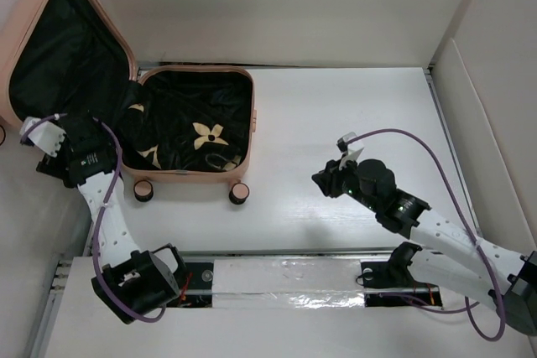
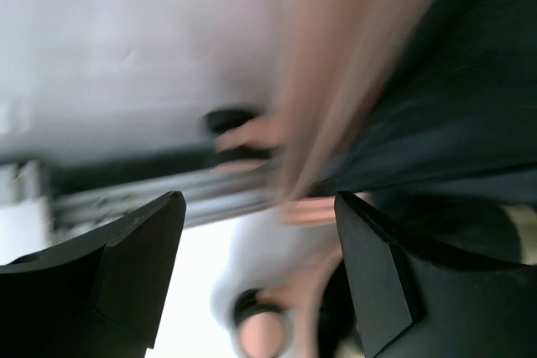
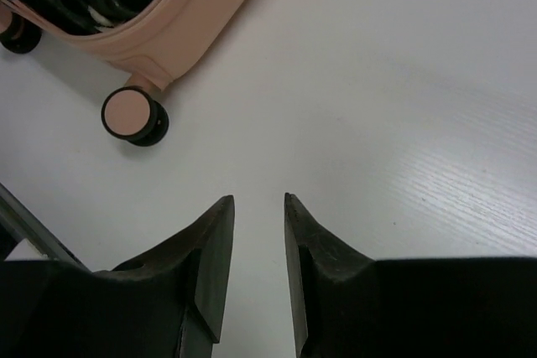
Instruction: Pack the luggage
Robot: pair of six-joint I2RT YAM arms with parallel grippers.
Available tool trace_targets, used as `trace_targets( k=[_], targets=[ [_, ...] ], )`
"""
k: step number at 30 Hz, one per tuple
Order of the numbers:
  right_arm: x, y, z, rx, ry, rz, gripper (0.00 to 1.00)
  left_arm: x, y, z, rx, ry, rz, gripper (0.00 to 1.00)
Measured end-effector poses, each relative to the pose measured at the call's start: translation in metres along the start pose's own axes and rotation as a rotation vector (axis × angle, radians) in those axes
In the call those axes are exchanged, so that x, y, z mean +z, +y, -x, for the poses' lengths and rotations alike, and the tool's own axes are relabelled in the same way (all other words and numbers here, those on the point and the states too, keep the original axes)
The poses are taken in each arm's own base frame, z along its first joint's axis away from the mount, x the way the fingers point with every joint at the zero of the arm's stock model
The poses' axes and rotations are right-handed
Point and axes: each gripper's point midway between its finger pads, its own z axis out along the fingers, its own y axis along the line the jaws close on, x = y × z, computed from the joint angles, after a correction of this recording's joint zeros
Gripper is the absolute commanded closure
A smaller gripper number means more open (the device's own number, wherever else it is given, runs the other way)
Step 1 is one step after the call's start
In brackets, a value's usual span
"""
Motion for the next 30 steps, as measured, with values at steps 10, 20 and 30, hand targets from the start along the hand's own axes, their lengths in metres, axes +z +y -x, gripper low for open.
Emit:
trace_targets(
  k=[10,20,30],
  targets=[
    [0.003,0.004,-0.006,-0.005,0.023,0.021,0.62,-0.018,-0.044,0.044,-0.009,-0.126,-0.085,0.47],
    [0.008,-0.003,-0.011,-0.007,0.036,-0.022,0.63,-0.010,-0.013,0.034,-0.009,-0.157,0.031,0.48],
    [0.010,-0.011,-0.014,-0.010,0.043,-0.063,0.63,-0.004,-0.023,0.048,-0.013,-0.169,0.046,0.93]
  ],
)
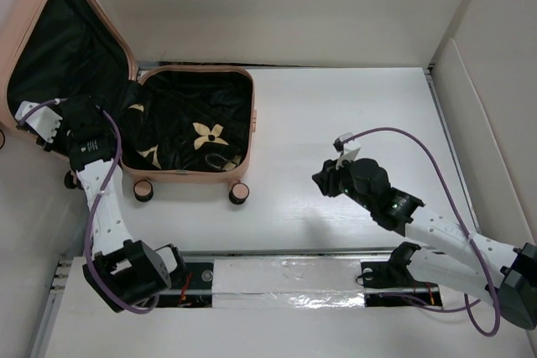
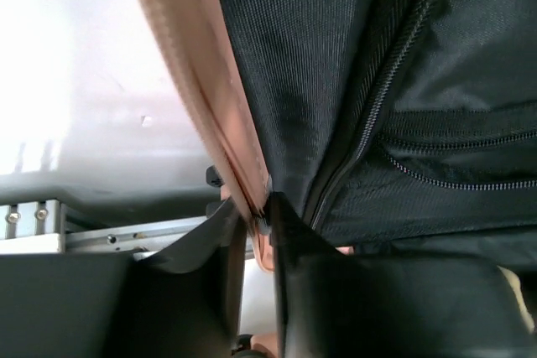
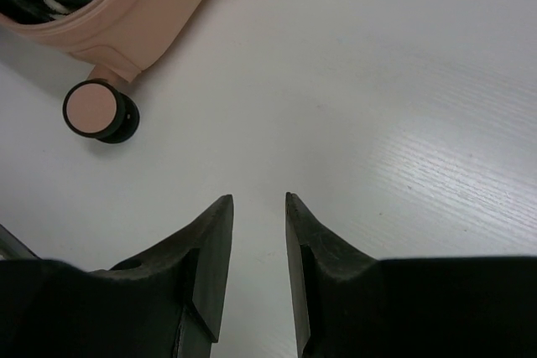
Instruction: Pack the luggage
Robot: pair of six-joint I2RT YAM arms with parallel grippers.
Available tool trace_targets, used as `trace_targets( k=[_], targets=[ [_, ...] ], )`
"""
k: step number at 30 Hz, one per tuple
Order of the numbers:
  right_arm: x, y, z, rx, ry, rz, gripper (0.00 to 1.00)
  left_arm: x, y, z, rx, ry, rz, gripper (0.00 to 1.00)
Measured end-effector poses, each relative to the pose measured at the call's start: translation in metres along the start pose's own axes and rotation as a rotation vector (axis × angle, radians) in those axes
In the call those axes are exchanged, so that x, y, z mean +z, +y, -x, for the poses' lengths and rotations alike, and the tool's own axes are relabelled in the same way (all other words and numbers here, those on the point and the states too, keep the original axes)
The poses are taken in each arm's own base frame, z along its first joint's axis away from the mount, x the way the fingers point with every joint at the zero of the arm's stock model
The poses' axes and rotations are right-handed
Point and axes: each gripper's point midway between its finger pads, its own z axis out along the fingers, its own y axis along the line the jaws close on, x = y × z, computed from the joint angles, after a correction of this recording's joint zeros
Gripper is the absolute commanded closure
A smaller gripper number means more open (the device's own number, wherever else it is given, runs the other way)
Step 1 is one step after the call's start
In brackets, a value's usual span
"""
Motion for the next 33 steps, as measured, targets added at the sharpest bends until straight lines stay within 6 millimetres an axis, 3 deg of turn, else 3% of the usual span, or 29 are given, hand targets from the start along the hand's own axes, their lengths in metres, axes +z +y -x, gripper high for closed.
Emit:
trace_targets(
  k=[1,5,7,9,13,15,19,21,22,26,27,28,31,33],
  targets=[
    [0.000,0.000,0.000,0.000,0.000,0.000,0.63,0.000,-0.002,0.001,0.004,0.002,-0.002,1.00],
    [0.000,0.000,0.000,0.000,0.000,0.000,0.63,-0.008,-0.011,0.001,0.035,-0.007,-0.024,1.00],
    [0.000,0.000,0.000,0.000,0.000,-0.001,0.63,-0.023,-0.021,0.001,0.084,-0.030,-0.068,1.00],
    [0.002,-0.001,-0.002,0.000,0.005,-0.006,0.63,-0.056,-0.041,-0.004,0.145,-0.078,-0.180,1.00],
    [0.005,-0.004,-0.008,-0.004,0.027,-0.024,0.63,-0.155,-0.078,-0.028,0.277,-0.113,-0.542,1.00],
    [0.007,-0.006,-0.010,-0.003,0.034,-0.032,0.63,-0.196,-0.085,-0.047,0.346,-0.091,-0.725,1.00],
    [0.009,-0.009,-0.012,0.003,0.039,-0.055,0.61,-0.251,-0.087,-0.090,0.409,0.018,-1.049,1.00],
    [0.010,-0.012,-0.014,0.011,0.042,-0.071,0.58,-0.271,-0.085,-0.099,0.416,0.072,-1.185,0.83],
    [0.011,-0.013,-0.014,0.014,0.044,-0.079,0.58,-0.281,-0.082,-0.102,0.419,0.097,-1.252,0.60],
    [0.012,-0.018,-0.016,0.025,0.046,-0.109,0.62,-0.308,-0.058,-0.097,0.385,0.150,-1.458,0.46],
    [0.012,-0.019,-0.016,0.031,0.044,-0.114,0.68,-0.311,-0.051,-0.092,0.366,0.150,-1.486,0.45],
    [0.012,-0.019,-0.015,0.037,0.042,-0.118,0.82,-0.312,-0.045,-0.084,0.336,0.144,-1.499,0.44],
    [0.013,-0.018,-0.012,0.056,0.031,-0.116,1.00,-0.301,-0.039,-0.057,0.186,0.112,-1.438,0.55],
    [0.016,-0.014,-0.009,0.068,0.029,-0.108,1.00,-0.291,-0.045,-0.040,0.093,0.088,-1.351,0.61]
  ],
)
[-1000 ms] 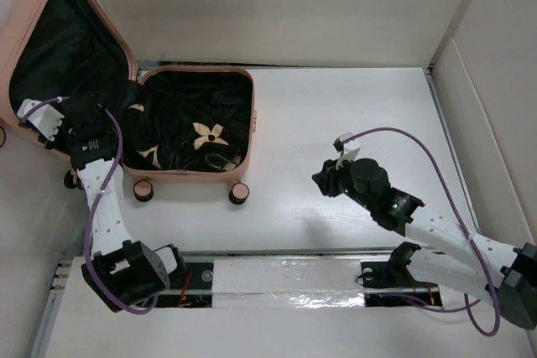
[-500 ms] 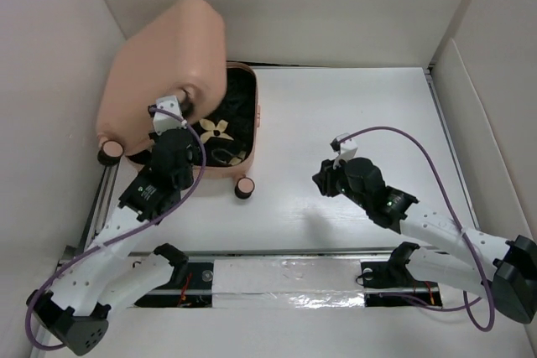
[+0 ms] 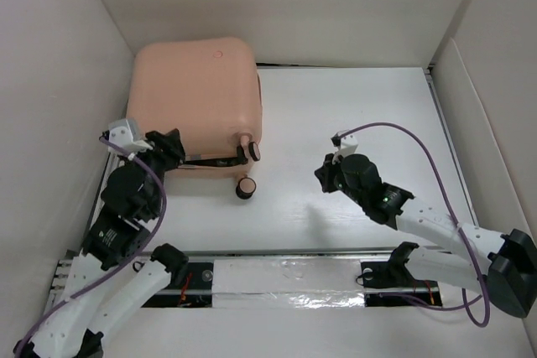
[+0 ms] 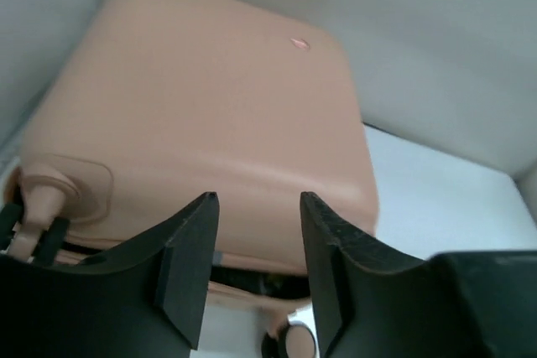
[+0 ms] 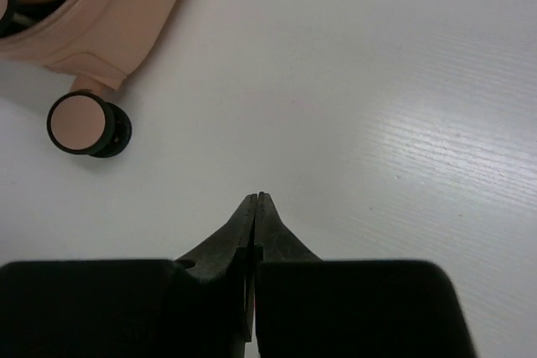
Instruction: Pack the luggage
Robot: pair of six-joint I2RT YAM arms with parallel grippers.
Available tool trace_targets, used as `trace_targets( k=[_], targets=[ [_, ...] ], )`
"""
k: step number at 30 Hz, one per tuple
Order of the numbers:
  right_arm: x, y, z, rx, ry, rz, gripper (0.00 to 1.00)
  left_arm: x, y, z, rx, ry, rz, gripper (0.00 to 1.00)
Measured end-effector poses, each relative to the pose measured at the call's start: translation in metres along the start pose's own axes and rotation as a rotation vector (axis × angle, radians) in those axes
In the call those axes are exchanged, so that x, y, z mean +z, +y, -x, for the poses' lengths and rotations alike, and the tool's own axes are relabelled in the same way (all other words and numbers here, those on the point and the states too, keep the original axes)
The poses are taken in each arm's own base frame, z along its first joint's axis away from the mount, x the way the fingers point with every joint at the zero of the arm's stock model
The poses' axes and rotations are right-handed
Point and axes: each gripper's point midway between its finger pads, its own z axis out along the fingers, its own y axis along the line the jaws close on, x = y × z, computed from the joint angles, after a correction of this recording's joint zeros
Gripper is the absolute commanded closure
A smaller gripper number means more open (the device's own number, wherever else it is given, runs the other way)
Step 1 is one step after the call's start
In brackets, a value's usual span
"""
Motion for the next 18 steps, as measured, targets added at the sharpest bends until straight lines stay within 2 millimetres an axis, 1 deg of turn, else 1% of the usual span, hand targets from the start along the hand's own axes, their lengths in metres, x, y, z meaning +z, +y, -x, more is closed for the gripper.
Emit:
trace_targets(
  k=[1,2,3,4,6,7,8,9,10,11,12,13,15,17,18],
  targets=[
    [0.001,0.002,0.003,0.005,-0.001,0.003,1.00,0.008,0.003,0.005,-0.014,-0.011,0.055,0.66],
    [0.002,0.005,0.007,0.009,-0.004,0.007,1.00,0.018,0.006,0.010,-0.018,-0.015,0.118,0.68],
    [0.003,0.007,0.011,0.011,-0.009,0.010,1.00,0.033,0.004,0.016,-0.015,-0.007,0.170,0.69],
    [0.004,0.009,0.015,0.015,-0.016,0.013,1.00,0.053,0.002,0.023,-0.015,0.005,0.217,0.73],
    [0.003,0.011,0.021,0.019,-0.031,0.018,1.00,0.099,0.009,0.046,-0.049,-0.009,0.308,0.73],
    [0.003,0.012,0.023,0.020,-0.035,0.019,1.00,0.126,0.022,0.053,-0.070,-0.009,0.349,0.73],
    [0.002,0.011,0.024,0.021,-0.039,0.017,1.00,0.150,0.043,0.055,-0.090,-0.007,0.398,0.71],
    [0.002,0.011,0.024,0.021,-0.040,0.015,1.00,0.167,0.065,0.051,-0.107,0.009,0.443,0.70],
    [0.001,0.010,0.024,0.021,-0.043,0.012,1.00,0.181,0.097,0.045,-0.127,0.030,0.507,0.68],
    [0.001,0.010,0.025,0.022,-0.046,0.009,1.00,0.190,0.126,0.038,-0.145,0.056,0.561,0.67],
    [0.000,0.009,0.026,0.022,-0.050,0.006,1.00,0.195,0.154,0.030,-0.163,0.084,0.618,0.66],
    [-0.001,0.008,0.028,0.023,-0.054,0.004,1.00,0.198,0.177,0.023,-0.174,0.111,0.665,0.65],
    [-0.003,0.007,0.030,0.023,-0.061,-0.001,1.00,0.201,0.221,0.016,-0.195,0.147,0.757,0.65],
    [-0.003,0.006,0.030,0.023,-0.063,-0.006,1.00,0.207,0.253,0.010,-0.200,0.175,0.816,0.64],
    [-0.003,0.006,0.030,0.021,-0.061,-0.008,1.00,0.210,0.262,0.006,-0.198,0.192,0.829,0.64]
  ],
)
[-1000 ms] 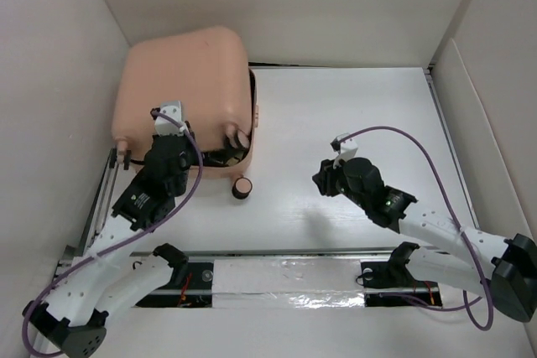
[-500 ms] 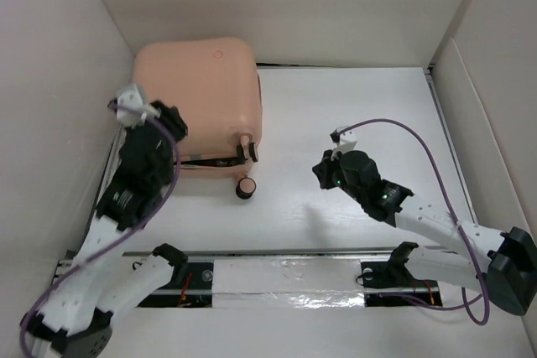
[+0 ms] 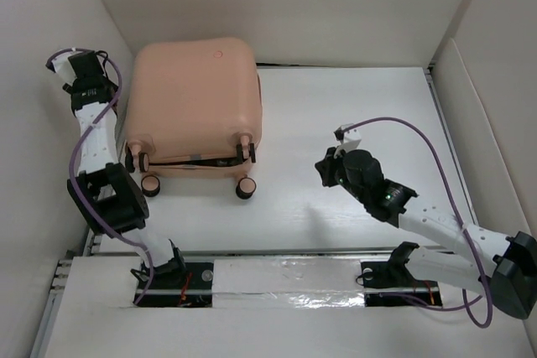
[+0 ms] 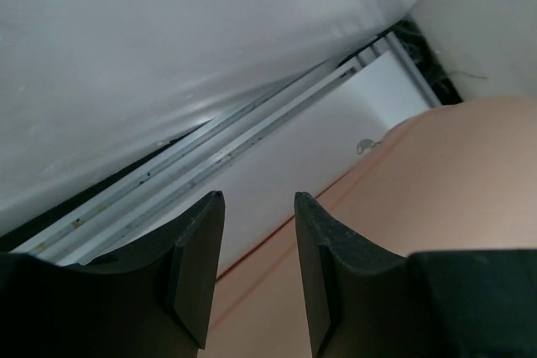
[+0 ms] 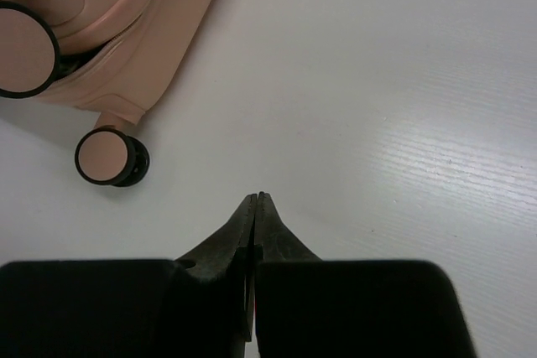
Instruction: Pack the luggage
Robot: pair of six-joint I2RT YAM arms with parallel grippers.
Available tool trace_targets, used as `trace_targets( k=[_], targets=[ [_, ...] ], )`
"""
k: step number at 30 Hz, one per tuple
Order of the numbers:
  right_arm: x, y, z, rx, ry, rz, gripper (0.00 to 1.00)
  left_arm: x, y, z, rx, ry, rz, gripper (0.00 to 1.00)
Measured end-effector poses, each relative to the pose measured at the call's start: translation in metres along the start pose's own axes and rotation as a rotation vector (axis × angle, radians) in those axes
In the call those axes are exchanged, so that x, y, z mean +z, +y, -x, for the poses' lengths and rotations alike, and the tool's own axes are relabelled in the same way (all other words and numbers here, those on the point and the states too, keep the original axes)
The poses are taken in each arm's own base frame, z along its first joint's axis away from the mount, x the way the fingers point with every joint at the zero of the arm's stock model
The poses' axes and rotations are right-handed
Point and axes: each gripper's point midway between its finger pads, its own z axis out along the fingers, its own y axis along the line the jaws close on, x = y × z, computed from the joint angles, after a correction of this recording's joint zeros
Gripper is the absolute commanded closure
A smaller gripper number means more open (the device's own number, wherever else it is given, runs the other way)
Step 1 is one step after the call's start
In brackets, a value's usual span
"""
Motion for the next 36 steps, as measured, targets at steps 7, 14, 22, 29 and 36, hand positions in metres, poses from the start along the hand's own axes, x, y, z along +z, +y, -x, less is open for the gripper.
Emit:
trace_targets(
  k=[7,14,22,29,36],
  targets=[
    [0.016,0.005,0.008,-0.007,0.020,-0.018,1.00,0.057,0.001,-0.065,0.085,0.190,0.012,0.63],
    [0.025,-0.026,0.034,0.027,-0.019,-0.105,0.98,0.078,0.006,-0.139,0.022,0.273,0.000,0.65],
    [0.014,-0.153,0.067,0.152,-0.091,-0.385,0.62,-0.044,-0.043,-0.245,-0.077,0.334,-0.249,0.65],
    [0.040,-0.234,0.106,0.209,-0.069,-0.542,0.44,-0.153,-0.058,-0.313,0.003,0.461,-0.498,0.65],
    [0.121,-0.248,0.118,0.205,0.046,-0.425,0.40,-0.194,-0.049,-0.350,0.106,0.461,-0.578,0.65]
  ],
)
